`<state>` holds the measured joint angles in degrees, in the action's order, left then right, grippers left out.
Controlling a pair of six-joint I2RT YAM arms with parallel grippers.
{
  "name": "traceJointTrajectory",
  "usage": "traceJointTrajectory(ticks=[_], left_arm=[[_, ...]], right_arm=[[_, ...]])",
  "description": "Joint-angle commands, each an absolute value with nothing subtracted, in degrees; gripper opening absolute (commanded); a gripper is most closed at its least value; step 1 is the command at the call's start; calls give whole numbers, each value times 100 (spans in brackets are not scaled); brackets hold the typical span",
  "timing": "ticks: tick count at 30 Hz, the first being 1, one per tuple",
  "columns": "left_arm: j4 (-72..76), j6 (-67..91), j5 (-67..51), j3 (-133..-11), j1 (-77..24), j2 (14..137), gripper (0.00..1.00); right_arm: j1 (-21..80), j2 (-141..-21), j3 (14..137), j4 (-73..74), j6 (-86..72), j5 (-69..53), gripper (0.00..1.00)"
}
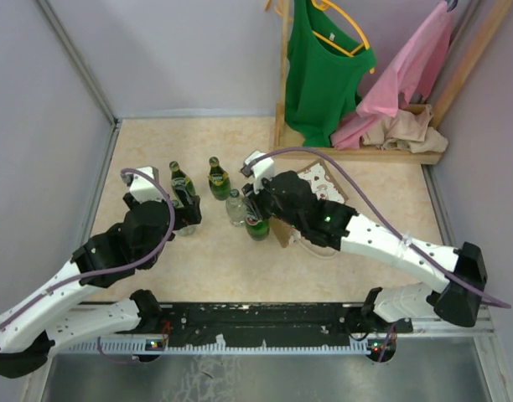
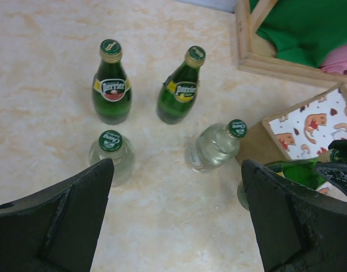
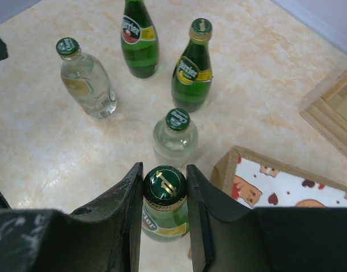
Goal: Take the beverage out of the canvas bag
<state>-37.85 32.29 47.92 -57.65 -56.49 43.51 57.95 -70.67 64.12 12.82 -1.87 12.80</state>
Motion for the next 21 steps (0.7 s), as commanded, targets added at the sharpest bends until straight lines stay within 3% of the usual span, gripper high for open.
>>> traceJointTrajectory(ticks=[1,21], left_arm=[[-4276,3616,5319,-5659,-5643,4199,100],[-4177,3516,5311,-5555,-5643,4024,99]], right_arm=[[6152,-7345,6544,-450,61,1575,0],[6242,-7886,5904,-776,-280,1441,0]])
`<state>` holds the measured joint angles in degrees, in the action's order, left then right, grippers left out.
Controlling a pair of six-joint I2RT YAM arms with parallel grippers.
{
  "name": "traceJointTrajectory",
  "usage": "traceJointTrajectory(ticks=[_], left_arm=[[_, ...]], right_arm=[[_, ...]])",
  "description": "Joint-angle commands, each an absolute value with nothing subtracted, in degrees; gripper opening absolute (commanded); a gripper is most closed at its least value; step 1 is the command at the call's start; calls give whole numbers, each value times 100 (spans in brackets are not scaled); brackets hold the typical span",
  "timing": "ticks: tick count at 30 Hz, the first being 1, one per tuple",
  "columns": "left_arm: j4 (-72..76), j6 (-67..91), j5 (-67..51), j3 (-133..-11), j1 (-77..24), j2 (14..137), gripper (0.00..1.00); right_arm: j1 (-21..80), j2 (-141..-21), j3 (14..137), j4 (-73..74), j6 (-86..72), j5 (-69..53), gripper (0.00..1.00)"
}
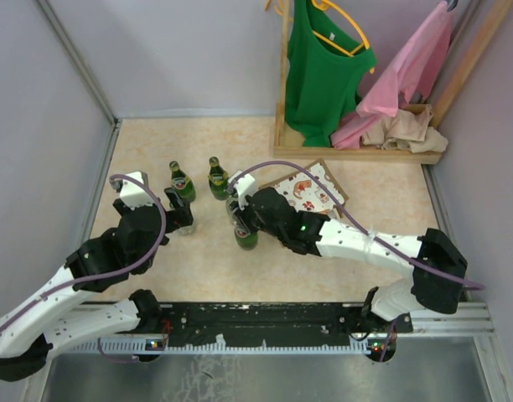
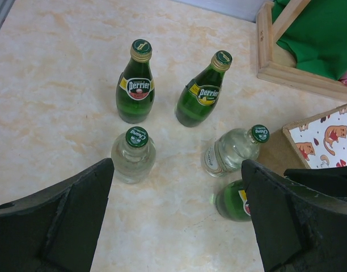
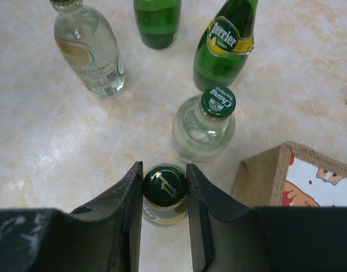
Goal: Take the beverage out of the canvas bag
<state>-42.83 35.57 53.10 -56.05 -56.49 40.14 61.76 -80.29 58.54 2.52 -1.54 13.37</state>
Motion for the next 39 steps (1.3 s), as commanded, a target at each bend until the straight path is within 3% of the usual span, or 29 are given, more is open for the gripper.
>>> traceJointTrajectory(ticks=[1,5,11,15,20,24,30,39], left_arm=[[-4163,3520,5308,-5565,-5643,4030,99],[-4138,3501,5291,-5555,-5643,4049,99],[-4060,3476,5253,-5537,-5643,4075,100],[-4000,3446,5188,-5537,-5643,4151,100],[-3846,3285,5089,-5537,-5643,4250,100],[-3638,3092,4971,-5507,-5643,4332,100],[-3419,2863,4754,-5455,-5643,4437,99],[-3316,2689,4549,-5488,-5643,4573,100]], right_arm=[[6248,-7881,5861,-759,-303,1441,1],[6249,-7800,5726,-731,-408,1483,19],[6249,-7614,5669,-641,-504,1643,68],[6249,-7447,5729,-602,-422,1857,82],[6245,-6869,5740,-375,-705,2610,85],[6055,-6039,5524,26,-1493,3316,80],[4793,-4824,5074,1269,-3074,3680,81],[2108,-4400,4333,2480,-4222,1640,92]])
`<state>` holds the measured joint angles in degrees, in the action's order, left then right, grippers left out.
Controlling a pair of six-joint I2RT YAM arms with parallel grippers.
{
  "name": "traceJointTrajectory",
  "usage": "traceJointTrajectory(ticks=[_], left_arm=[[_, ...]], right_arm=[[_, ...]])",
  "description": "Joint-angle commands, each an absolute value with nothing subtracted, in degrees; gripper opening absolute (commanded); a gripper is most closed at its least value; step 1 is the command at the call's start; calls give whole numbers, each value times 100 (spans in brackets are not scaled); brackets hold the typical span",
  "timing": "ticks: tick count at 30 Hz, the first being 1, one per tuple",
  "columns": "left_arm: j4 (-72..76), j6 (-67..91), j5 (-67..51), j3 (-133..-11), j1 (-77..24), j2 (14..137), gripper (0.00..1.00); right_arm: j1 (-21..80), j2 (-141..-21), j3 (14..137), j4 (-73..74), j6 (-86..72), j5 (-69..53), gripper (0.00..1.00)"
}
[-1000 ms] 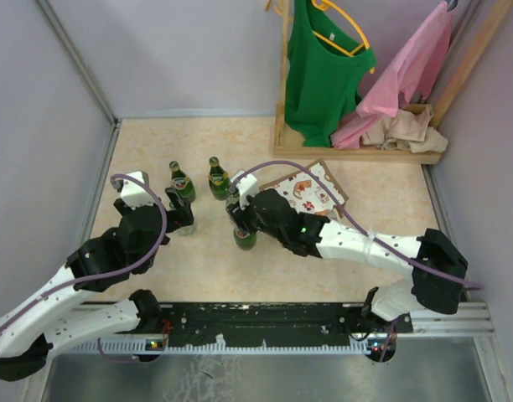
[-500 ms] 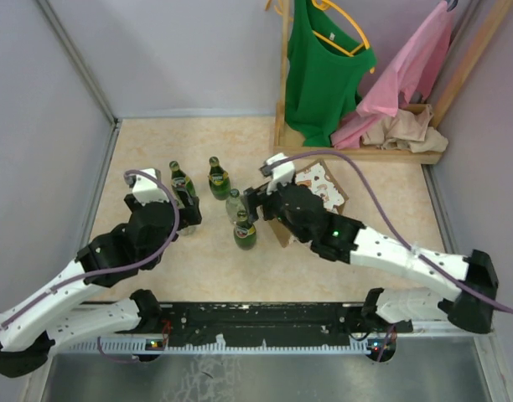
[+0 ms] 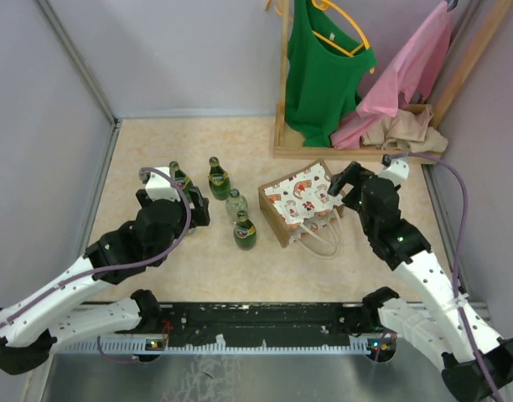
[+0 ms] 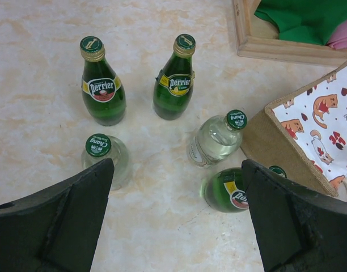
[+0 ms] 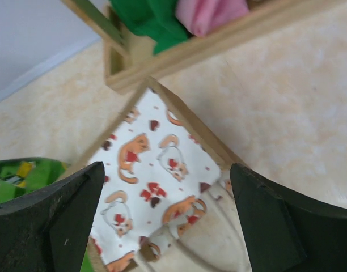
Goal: Take the beverage out of the canvas bag
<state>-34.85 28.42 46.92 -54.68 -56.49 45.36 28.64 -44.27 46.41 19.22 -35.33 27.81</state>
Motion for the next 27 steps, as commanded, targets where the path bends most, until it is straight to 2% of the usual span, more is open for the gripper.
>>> traceJointTrajectory(ticks=[1,4,15,27], left_arm=[[-3321,2676,4529,-5492,-5643,4593,99],[-3313,2655,4473,-5523,-5643,4676,100],[-3206,2621,4327,-5524,-5643,4927,99],[-3210,2658,4241,-5530,-5643,4975,99]], right_arm=[[1913,-4409,4213,2474,-4298,1378,93],[1615,-4483,3830,2384,-4524,883,95],[1608,-4450,3209,1922,-4785,277,99],[1607,-5407,2334,-446,-5423,-233,99]])
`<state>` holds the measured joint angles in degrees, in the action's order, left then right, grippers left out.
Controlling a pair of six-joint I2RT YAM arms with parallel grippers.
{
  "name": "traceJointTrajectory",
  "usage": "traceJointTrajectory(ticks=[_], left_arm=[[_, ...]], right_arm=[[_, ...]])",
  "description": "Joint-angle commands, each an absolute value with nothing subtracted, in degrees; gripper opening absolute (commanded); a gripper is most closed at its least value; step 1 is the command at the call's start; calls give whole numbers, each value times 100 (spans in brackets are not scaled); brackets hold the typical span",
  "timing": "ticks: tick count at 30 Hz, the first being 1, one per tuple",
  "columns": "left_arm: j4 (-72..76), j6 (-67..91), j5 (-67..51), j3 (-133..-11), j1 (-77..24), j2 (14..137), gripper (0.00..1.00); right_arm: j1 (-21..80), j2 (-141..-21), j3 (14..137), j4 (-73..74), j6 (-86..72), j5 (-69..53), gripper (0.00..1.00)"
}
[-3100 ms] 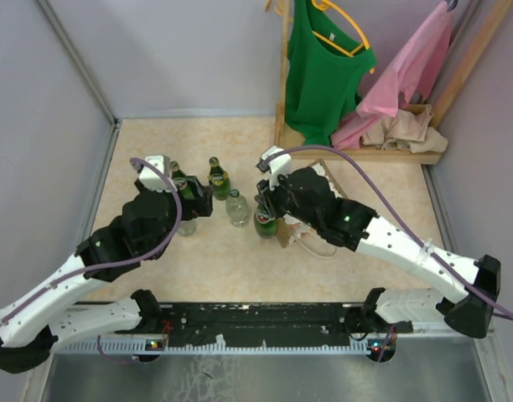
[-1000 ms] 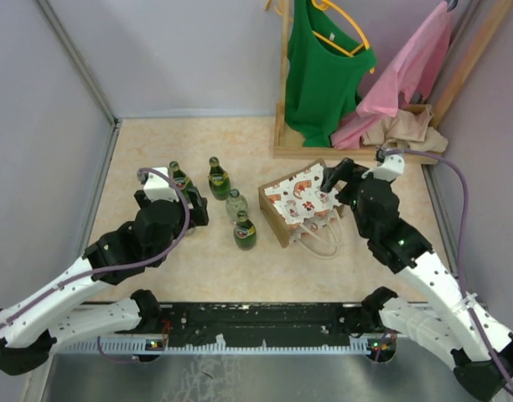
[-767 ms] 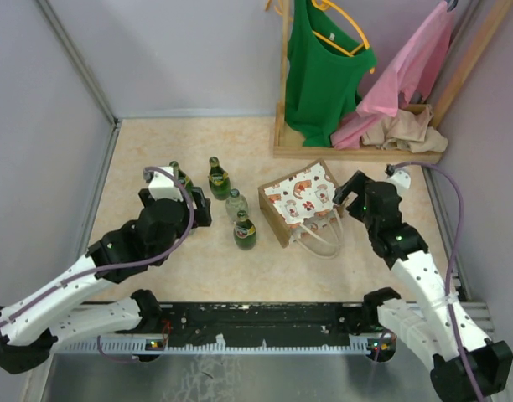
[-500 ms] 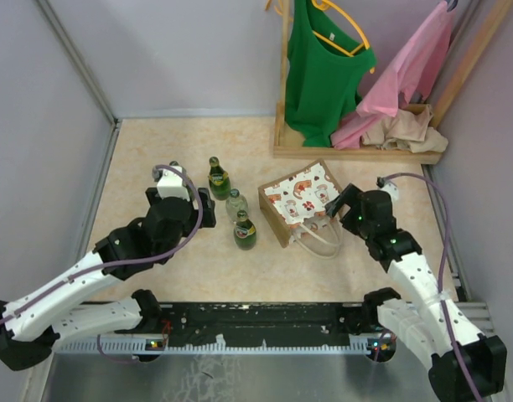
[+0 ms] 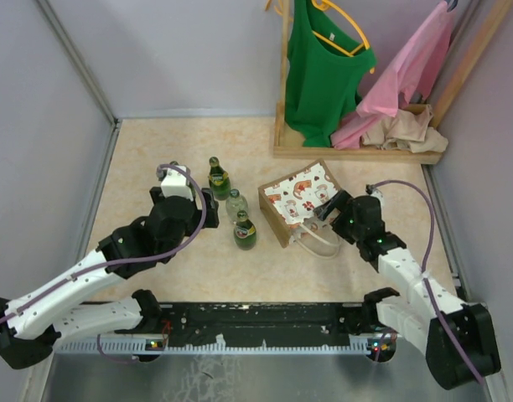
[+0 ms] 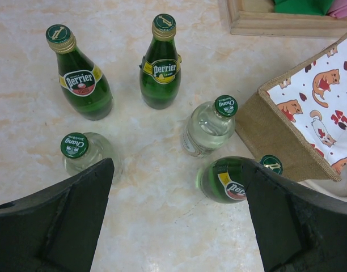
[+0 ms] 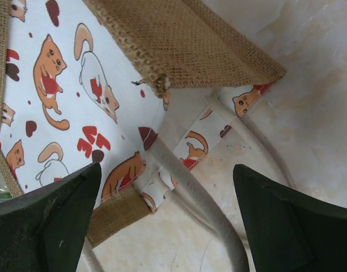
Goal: Take the beverage out of the canvas bag
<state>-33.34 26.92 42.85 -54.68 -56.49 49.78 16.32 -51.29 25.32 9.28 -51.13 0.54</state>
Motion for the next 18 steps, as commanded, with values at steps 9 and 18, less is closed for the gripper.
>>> traceJointTrajectory(ticks=[9,18], left_arm=[[-3407,2797,4270,-5546,-5643,5036,99],[-3478,2849,4300,-5559,-5639,5081,99]], right_arm=[[1608,-5805,2204,-2163,-5587,-56,73],[1608,-6261,2636,-2982,-5492,-227,6]])
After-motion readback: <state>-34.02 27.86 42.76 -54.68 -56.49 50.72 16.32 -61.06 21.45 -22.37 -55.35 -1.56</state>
